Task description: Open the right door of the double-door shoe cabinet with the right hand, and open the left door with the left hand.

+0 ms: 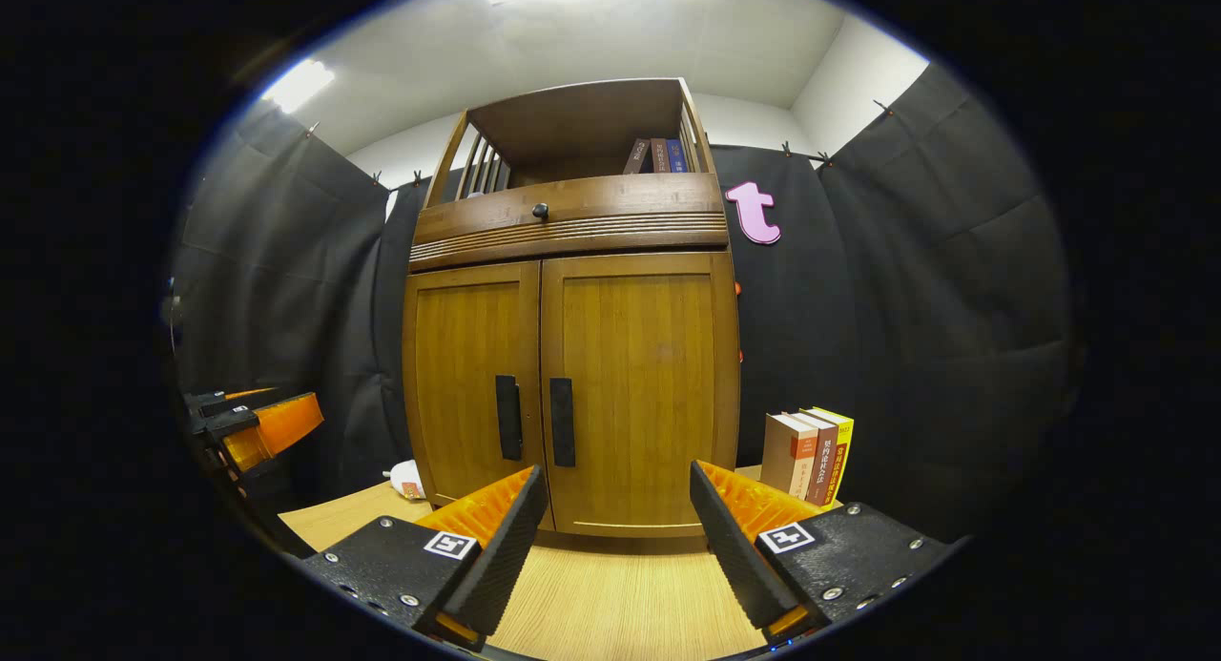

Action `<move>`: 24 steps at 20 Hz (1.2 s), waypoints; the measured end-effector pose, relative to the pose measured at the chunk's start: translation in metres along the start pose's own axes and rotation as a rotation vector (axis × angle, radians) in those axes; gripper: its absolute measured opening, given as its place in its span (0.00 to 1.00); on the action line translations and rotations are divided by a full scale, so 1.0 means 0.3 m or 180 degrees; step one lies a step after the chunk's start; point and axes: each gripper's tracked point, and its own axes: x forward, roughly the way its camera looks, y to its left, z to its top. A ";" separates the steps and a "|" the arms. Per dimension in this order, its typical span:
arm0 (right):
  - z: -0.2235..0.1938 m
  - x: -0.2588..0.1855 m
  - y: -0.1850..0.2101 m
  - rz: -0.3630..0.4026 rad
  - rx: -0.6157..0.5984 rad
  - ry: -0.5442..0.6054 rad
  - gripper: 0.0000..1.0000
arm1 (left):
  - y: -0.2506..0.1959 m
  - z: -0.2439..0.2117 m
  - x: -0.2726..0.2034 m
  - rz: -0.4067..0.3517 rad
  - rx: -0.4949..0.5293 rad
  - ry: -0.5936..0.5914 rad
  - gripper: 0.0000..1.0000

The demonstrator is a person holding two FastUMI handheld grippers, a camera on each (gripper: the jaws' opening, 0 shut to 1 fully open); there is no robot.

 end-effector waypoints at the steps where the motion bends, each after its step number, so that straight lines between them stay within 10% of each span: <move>1: 0.001 -0.001 0.001 0.0000 0.0004 -0.0001 0.97 | 0.006 -0.001 -0.004 0.0011 0.0002 -0.0002 0.96; 15: 0.039 0.063 0.023 0.0069 -0.0042 -0.0066 0.92 | -0.003 -0.006 -0.013 0.0003 -0.0070 0.0013 0.92; 24: 0.122 0.361 0.078 0.0178 -0.0281 -0.0272 0.92 | 0.027 -0.012 -0.024 0.0061 -0.0094 0.0039 0.93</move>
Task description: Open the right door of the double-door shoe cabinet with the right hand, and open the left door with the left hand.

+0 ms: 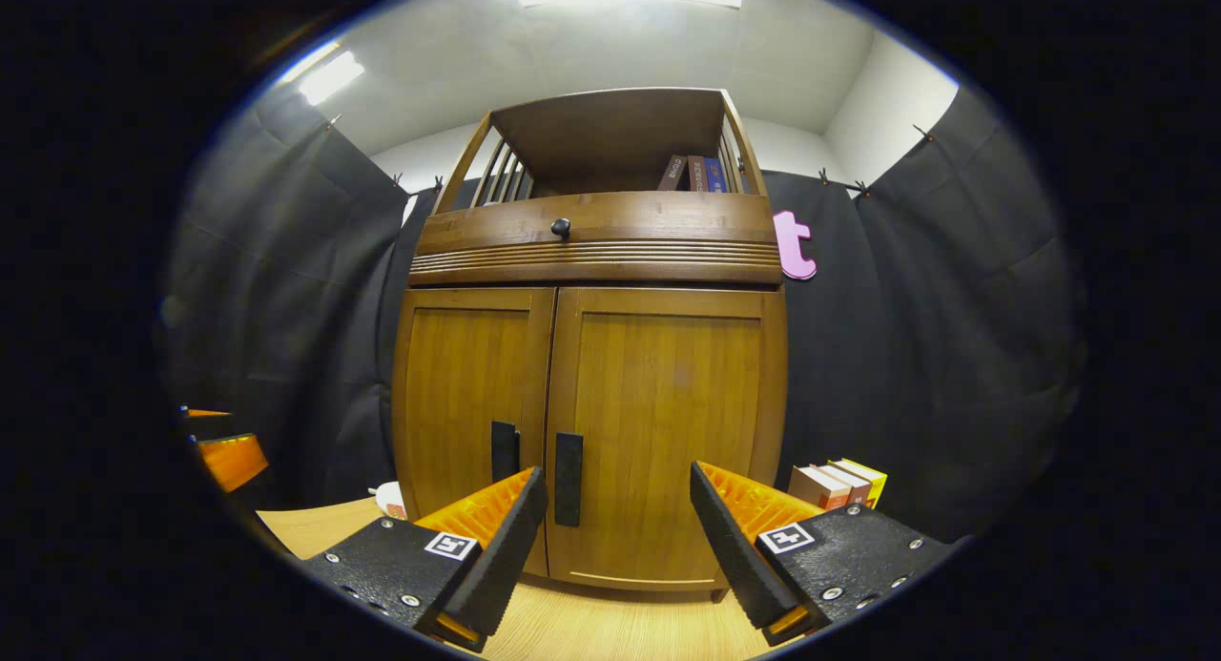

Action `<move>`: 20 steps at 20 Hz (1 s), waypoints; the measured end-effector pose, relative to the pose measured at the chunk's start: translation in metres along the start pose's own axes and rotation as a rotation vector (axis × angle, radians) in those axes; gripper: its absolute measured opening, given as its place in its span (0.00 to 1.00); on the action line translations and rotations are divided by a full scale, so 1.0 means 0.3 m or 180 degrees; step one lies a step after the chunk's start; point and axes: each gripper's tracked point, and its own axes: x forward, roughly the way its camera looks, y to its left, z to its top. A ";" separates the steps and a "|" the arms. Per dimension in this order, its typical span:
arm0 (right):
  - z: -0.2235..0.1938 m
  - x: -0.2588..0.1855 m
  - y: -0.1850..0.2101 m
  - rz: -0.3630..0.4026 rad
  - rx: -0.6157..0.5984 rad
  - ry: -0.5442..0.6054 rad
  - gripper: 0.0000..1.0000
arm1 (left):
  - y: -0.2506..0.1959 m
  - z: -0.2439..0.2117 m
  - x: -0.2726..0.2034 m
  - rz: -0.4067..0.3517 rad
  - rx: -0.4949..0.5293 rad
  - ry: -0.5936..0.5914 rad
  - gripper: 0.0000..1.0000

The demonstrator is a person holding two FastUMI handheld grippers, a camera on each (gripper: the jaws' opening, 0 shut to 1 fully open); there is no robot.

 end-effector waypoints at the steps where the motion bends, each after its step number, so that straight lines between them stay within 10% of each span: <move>1: -0.015 0.052 0.017 0.0017 0.0008 0.0019 0.92 | 0.006 0.003 -0.002 0.0023 0.0008 -0.0004 0.92; 20: -0.315 0.600 0.131 -0.0125 0.0245 0.0543 0.88 | 0.189 0.023 -0.030 0.0473 0.0101 -0.0075 0.96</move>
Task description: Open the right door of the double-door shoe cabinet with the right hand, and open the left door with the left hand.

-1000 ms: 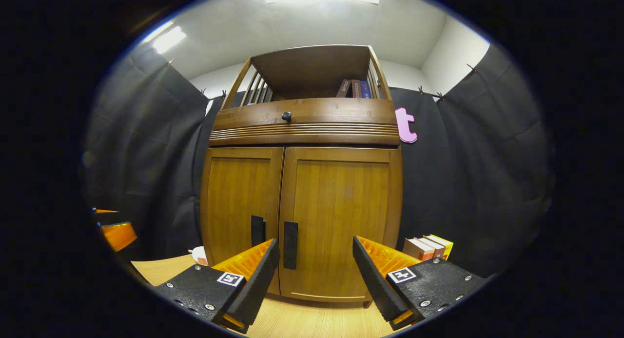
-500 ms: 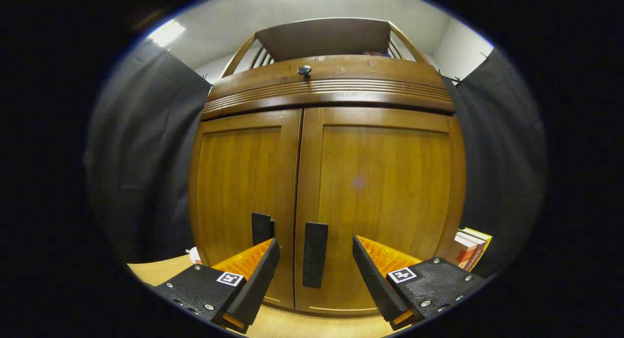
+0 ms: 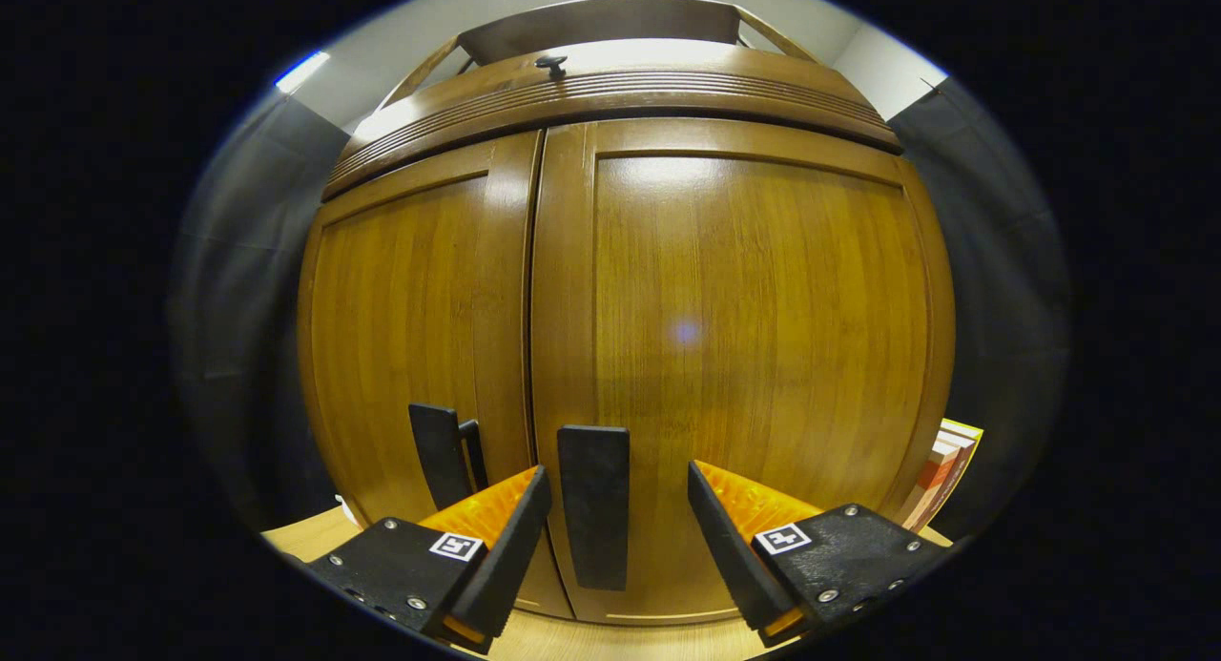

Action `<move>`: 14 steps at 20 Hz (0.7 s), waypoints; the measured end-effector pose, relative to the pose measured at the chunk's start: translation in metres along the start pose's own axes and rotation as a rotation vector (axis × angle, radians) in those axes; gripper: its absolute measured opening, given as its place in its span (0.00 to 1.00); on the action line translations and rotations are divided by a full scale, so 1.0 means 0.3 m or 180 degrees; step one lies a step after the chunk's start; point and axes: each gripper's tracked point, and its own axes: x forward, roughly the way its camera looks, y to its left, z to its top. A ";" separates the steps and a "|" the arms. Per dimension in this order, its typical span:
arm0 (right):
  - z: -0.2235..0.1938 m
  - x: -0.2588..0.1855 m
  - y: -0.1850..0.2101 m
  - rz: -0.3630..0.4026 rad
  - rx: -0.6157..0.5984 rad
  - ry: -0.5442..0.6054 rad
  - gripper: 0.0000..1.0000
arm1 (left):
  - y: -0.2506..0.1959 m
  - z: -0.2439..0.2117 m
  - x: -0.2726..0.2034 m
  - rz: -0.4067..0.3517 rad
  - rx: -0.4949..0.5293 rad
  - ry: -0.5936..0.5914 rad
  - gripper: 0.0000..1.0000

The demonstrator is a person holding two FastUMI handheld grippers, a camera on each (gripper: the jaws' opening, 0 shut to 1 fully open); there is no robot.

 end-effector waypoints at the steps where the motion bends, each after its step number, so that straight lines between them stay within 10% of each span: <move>1: -0.002 0.007 0.000 -0.0021 -0.0010 0.0006 0.85 | 0.004 -0.001 0.002 0.0015 0.0004 0.0000 0.96; 7: -0.008 0.019 0.002 -0.0076 -0.0128 -0.0048 0.62 | 0.041 -0.003 0.046 0.0022 0.0019 0.0013 0.96; 10: -0.015 0.024 0.022 -0.0038 0.0050 -0.0088 0.30 | 0.029 -0.006 0.055 -0.0006 -0.0005 0.0017 0.96; 14: -0.026 0.022 0.018 0.0057 0.0053 -0.0023 0.26 | 0.010 -0.022 0.069 -0.0090 -0.0093 0.0049 0.96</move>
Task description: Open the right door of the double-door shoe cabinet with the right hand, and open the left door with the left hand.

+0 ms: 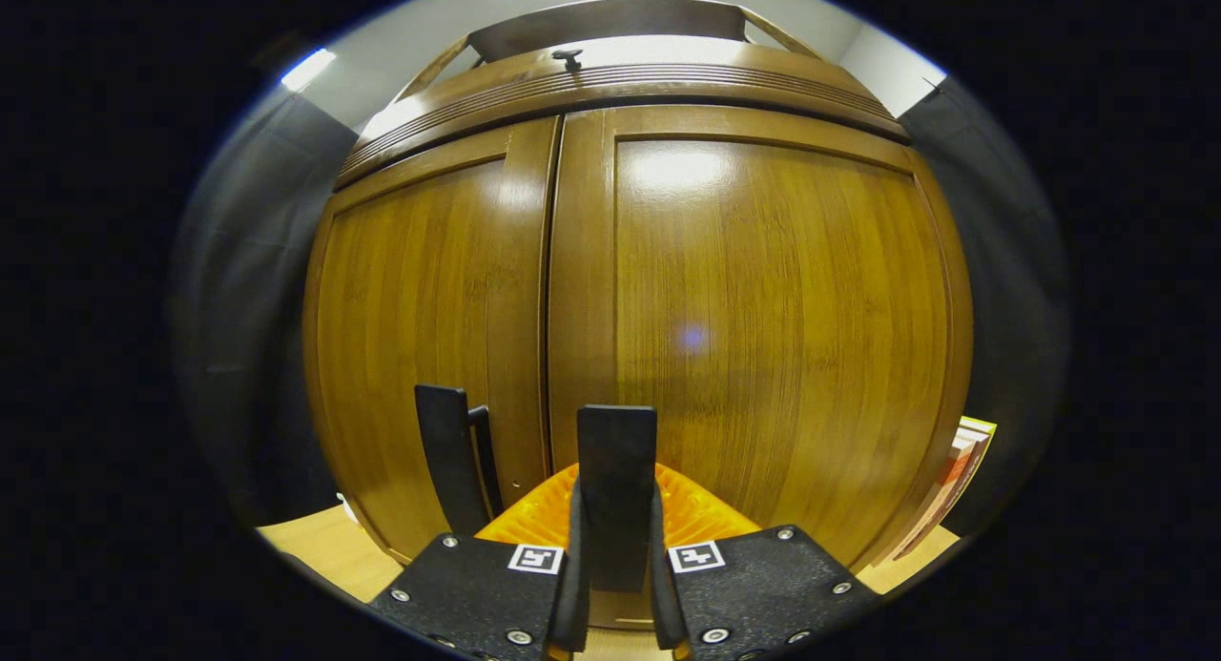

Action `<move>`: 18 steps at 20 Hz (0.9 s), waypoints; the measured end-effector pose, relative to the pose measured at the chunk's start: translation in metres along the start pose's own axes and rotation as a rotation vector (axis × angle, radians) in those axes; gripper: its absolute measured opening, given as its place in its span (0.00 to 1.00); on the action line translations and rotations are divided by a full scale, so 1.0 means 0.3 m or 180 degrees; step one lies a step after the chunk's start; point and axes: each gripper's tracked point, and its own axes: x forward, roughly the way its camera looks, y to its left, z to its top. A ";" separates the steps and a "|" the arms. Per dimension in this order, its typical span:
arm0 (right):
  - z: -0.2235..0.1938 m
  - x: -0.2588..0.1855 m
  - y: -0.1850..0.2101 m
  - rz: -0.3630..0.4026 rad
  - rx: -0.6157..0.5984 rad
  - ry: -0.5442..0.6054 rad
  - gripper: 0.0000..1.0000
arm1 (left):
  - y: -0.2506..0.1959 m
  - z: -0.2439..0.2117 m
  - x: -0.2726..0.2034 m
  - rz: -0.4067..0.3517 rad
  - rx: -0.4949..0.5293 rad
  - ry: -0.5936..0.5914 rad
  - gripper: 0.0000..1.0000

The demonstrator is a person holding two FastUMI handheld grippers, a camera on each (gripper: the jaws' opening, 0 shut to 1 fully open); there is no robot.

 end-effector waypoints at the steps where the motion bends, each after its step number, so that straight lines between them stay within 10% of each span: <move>1: -0.002 -0.007 -0.001 -0.0016 0.0008 0.0011 0.24 | -0.015 -0.006 -0.005 -0.0038 -0.0038 0.0018 0.93; 18: -0.010 -0.355 -0.061 0.0032 -0.0016 -0.0032 0.20 | -0.118 -0.005 -0.119 -0.0261 -0.0050 0.0022 0.93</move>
